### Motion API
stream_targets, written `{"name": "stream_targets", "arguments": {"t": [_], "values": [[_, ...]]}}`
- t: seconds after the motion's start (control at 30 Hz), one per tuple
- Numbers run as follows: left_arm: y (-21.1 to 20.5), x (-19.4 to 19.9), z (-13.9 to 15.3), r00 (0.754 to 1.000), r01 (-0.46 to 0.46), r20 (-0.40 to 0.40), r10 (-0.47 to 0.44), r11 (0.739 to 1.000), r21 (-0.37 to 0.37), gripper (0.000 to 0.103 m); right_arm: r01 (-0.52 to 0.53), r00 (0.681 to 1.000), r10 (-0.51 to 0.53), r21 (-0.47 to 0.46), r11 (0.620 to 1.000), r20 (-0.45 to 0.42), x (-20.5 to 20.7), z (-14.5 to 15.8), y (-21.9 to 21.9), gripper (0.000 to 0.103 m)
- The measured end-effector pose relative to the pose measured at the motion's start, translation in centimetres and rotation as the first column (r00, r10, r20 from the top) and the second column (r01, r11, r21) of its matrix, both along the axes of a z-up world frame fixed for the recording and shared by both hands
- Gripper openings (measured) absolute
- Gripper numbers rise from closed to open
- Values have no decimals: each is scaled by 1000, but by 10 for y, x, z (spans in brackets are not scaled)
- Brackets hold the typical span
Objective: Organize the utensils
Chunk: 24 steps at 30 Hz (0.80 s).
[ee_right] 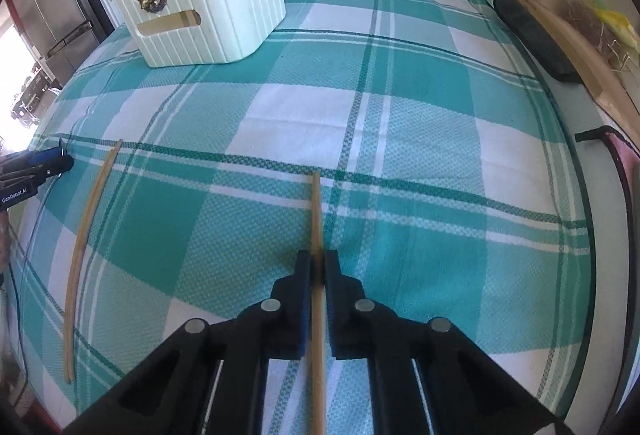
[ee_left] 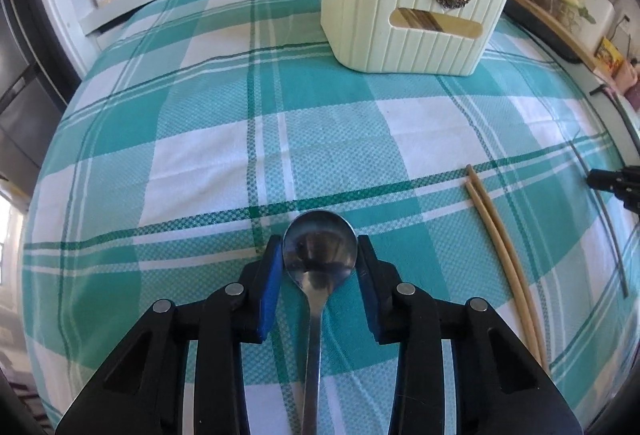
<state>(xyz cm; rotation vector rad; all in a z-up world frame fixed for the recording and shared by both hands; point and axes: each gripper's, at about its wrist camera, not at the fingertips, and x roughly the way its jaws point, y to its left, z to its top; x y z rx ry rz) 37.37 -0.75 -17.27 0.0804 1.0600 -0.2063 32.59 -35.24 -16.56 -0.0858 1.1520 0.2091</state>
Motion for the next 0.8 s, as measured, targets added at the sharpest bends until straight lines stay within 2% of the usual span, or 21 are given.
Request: {"name": "stream_targets", "arguments": {"t": [0.07,0.2,0.43,0.67,0.8], "values": [[8,-9,15,999,-13,38,14,1000,-26,36,7,1000,-8,29,1000,28,-3,11,0,7],[22,-35,56,992,-17,126,29,996,-93,36,4,988,-21,105,994,156,-29,57,1,7],[31,-80,111,966,14,256,26,988,-153,36,-39,943,-17,163,986,331,-88,129,7,7],[34,-97,132,951,19,308,37,984,-178,36,-66,898,-13,164,984,439,-123,158,18,7],[36,-100,140,948,22,316,42,980,-197,36,-77,881,-4,152,985,473,-126,166,23,7]]}}
